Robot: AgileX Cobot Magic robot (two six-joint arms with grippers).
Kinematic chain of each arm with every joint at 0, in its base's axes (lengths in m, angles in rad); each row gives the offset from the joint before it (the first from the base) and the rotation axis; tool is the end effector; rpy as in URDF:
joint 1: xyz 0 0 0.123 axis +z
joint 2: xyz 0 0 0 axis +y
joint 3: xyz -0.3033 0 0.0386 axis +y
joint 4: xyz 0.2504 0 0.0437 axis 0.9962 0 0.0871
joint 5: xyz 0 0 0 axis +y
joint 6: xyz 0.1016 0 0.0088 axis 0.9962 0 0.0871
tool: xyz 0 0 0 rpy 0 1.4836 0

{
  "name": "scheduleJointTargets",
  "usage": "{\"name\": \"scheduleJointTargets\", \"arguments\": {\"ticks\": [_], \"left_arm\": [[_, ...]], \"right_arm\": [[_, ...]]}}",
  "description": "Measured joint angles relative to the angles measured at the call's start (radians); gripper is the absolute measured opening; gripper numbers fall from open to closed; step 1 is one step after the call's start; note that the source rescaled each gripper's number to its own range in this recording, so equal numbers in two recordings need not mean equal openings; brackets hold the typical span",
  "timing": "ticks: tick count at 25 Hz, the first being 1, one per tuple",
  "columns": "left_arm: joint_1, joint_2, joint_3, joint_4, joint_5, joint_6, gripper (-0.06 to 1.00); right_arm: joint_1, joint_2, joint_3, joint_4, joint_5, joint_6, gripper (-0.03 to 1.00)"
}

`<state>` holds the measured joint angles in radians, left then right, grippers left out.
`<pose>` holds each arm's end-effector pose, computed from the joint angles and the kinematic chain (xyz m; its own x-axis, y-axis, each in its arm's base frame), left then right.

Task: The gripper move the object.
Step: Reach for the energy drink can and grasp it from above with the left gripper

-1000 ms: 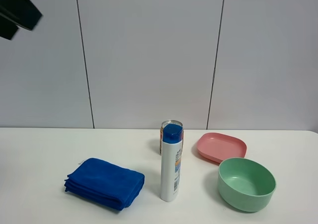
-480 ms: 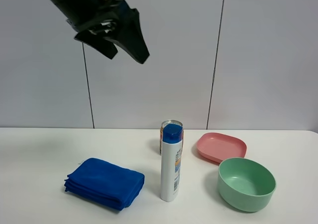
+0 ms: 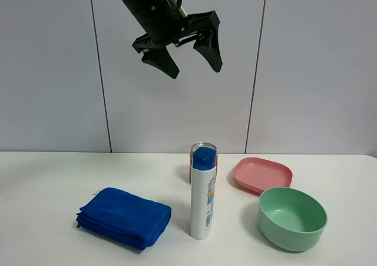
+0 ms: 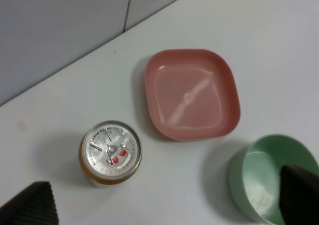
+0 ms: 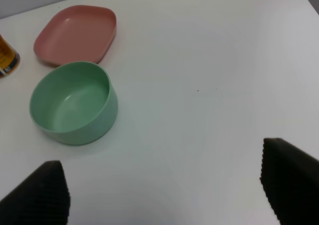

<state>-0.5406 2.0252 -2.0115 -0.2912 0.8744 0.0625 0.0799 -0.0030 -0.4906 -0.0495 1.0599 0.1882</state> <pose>0.4081 -0.2712 0.3489 -0.6788 0.2628 -0.6857 0.5545 0.7956 -0.2440 -0.0128 -0.0054 0.2708 -0.4597 0.1268 -0.8790 0.0339 0.9915 0.1253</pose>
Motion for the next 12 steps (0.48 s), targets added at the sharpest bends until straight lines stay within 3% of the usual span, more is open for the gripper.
{"name": "scheduleJointTargets", "arguments": {"ticks": [6, 12], "left_arm": [[-0.001, 0.13, -0.156, 0.052, 0.065, -0.142, 0.94], [-0.014, 0.232, -0.19, 0.09, 0.077, -0.298, 0.93]], "right_arm": [[0.0, 0.0, 0.0, 0.0, 0.0, 0.0, 1.0], [0.0, 0.0, 0.0, 0.0, 0.0, 0.0, 1.0]]}}
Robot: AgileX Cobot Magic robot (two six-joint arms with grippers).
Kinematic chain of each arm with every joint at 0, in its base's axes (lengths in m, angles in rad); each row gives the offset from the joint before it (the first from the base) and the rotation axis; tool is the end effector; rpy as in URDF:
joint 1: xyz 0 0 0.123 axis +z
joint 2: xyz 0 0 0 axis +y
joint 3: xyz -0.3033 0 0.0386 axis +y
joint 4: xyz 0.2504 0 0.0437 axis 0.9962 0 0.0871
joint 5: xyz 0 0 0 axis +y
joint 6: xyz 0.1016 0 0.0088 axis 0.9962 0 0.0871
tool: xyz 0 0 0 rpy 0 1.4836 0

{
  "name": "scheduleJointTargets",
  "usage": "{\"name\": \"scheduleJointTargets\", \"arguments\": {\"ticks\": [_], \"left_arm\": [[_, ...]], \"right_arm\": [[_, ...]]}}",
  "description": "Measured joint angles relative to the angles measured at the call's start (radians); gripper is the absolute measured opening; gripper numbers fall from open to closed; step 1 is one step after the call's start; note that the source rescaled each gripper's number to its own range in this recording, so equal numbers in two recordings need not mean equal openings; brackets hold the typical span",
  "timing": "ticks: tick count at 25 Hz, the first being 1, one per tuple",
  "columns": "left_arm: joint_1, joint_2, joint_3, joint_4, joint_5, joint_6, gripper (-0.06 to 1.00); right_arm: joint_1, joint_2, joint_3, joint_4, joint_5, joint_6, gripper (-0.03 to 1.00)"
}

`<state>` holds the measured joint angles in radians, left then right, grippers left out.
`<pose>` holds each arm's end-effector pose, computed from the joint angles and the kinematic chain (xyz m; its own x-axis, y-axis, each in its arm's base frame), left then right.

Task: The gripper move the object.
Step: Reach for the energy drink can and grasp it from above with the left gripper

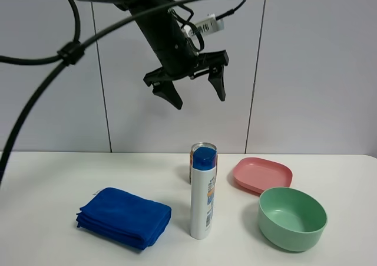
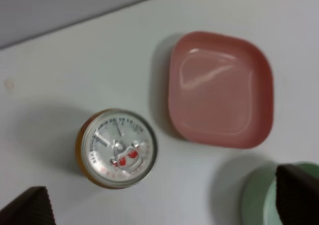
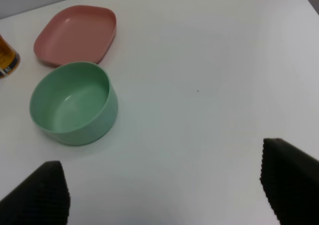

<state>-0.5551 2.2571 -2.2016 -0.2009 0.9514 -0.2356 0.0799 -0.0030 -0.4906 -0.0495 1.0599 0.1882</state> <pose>0.4469 -0.2967 0.2834 -0.8388 0.1185 -0.5314 0.3353 0.8814 -0.3327 -0.0128 -0.0054 0.2708 -0.4597 0.1268 -0.8790 0.0339 0.9915 0.1253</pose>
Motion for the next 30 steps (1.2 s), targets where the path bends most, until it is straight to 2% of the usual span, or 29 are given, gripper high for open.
{"name": "scheduleJointTargets", "arguments": {"ticks": [4, 10, 18, 23, 30], "left_arm": [[-0.016, 0.055, 0.0, 0.093, 0.006, -0.08, 0.91], [-0.031, 0.097, 0.0, 0.115, -0.023, -0.096, 0.91], [-0.054, 0.143, -0.001, 0.105, -0.067, -0.019, 0.91], [-0.056, 0.145, -0.001, 0.105, -0.13, -0.002, 0.91], [-0.056, 0.155, -0.001, 0.115, -0.158, 0.042, 0.91]], "right_arm": [[0.0, 0.0, 0.0, 0.0, 0.0, 0.0, 1.0], [0.0, 0.0, 0.0, 0.0, 0.0, 0.0, 1.0], [0.0, 0.0, 0.0, 0.0, 0.0, 0.0, 1.0], [0.0, 0.0, 0.0, 0.0, 0.0, 0.0, 1.0], [0.0, 0.0, 0.0, 0.0, 0.0, 0.0, 1.0]]}}
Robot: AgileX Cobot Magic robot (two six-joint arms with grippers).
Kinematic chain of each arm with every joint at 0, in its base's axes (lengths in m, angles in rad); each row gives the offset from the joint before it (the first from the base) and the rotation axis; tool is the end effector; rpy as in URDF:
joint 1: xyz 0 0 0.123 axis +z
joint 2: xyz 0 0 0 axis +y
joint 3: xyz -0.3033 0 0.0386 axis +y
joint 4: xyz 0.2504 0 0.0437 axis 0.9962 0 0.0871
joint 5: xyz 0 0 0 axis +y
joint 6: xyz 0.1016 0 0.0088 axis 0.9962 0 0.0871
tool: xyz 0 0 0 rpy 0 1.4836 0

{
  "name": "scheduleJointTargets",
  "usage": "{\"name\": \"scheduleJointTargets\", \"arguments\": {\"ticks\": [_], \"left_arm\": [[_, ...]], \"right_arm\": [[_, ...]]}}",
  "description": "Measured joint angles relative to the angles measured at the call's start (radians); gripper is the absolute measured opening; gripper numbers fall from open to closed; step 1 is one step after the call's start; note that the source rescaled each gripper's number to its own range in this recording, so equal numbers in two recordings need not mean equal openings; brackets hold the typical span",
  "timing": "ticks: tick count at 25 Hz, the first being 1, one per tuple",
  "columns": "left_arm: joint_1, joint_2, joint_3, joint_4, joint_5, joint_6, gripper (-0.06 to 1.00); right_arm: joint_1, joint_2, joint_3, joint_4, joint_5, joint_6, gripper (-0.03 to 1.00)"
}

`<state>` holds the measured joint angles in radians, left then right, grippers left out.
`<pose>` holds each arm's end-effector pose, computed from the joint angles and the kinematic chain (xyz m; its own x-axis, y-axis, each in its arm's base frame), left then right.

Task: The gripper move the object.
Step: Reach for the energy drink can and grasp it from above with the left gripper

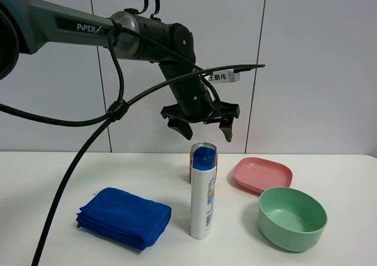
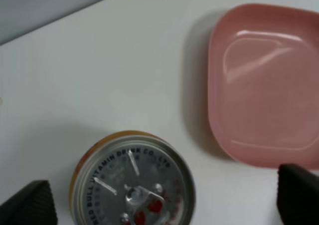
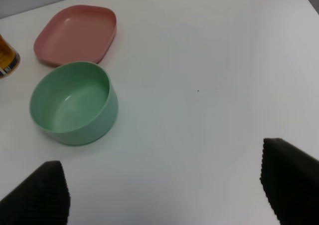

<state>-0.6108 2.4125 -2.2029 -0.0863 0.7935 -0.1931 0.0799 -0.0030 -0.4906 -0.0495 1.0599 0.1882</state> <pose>0.4617 -0.3309 0.2062 -0.7794 0.2399 -0.5788 0.4210 0.8846 -0.2003 -0.0128 -0.0054 0.2708 -0.4597 0.1268 -0.8790 0.0339 0.9915 0.1253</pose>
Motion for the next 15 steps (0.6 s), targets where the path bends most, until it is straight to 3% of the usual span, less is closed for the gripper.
{"name": "scheduleJointTargets", "arguments": {"ticks": [15], "left_arm": [[0.0, 0.044, 0.0, 0.01, -0.04, 0.04, 0.91]], "right_arm": [[0.0, 0.0, 0.0, 0.0, 0.0, 0.0, 1.0]]}}
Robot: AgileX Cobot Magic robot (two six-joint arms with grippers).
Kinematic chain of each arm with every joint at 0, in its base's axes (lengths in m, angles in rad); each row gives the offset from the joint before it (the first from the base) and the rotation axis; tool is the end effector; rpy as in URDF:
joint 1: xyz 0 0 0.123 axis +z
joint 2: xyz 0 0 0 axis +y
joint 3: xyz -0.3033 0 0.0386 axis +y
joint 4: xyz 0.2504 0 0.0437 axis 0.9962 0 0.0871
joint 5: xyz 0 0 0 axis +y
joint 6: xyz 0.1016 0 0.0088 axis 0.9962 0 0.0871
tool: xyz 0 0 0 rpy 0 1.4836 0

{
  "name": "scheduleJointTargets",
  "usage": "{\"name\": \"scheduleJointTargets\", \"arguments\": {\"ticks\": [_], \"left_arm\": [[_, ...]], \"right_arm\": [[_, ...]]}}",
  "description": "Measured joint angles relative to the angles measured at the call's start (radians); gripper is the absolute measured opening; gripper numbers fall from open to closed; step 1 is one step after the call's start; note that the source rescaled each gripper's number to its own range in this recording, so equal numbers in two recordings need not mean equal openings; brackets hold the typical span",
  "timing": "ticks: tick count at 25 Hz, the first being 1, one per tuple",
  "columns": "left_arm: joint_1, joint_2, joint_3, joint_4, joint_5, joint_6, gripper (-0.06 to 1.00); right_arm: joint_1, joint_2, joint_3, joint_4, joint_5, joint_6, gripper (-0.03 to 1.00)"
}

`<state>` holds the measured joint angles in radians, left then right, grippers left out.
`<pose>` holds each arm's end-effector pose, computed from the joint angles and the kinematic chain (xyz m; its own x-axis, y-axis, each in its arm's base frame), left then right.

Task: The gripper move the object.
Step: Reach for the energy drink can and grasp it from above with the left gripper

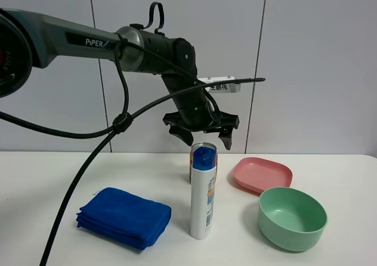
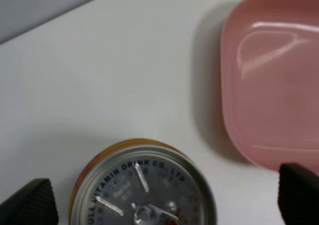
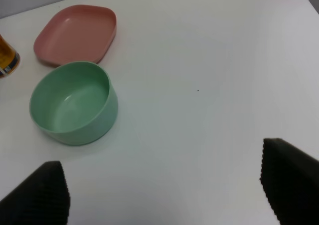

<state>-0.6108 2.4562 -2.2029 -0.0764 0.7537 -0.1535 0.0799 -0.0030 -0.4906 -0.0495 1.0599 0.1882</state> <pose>0.4675 -0.3338 0.1837 -0.7611 0.2796 -0.5853 0.4504 0.8771 -0.1667 -0.0128 -0.0054 0.2708 -0.4597 0.1268 -0.8790 0.0339 0.9915 0.1253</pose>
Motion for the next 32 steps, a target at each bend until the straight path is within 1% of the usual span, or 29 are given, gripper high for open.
{"name": "scheduleJointTargets", "arguments": {"ticks": [7, 15, 24, 26, 32], "left_arm": [[0.0, 0.038, 0.0, 0.008, 0.001, 0.005, 0.91], [0.0, 0.043, 0.0, 0.059, -0.01, 0.006, 0.91], [0.0, 0.063, 0.0, 0.076, -0.018, 0.006, 0.89], [0.0, 0.063, 0.0, 0.076, -0.022, 0.006, 0.87], [0.0, 0.064, 0.0, 0.076, -0.038, 0.007, 0.71]], "right_arm": [[0.0, 0.0, 0.0, 0.0, 0.0, 0.0, 1.0], [0.0, 0.0, 0.0, 0.0, 0.0, 0.0, 1.0], [0.0, 0.0, 0.0, 0.0, 0.0, 0.0, 1.0], [0.0, 0.0, 0.0, 0.0, 0.0, 0.0, 1.0], [0.0, 0.0, 0.0, 0.0, 0.0, 0.0, 1.0]]}}
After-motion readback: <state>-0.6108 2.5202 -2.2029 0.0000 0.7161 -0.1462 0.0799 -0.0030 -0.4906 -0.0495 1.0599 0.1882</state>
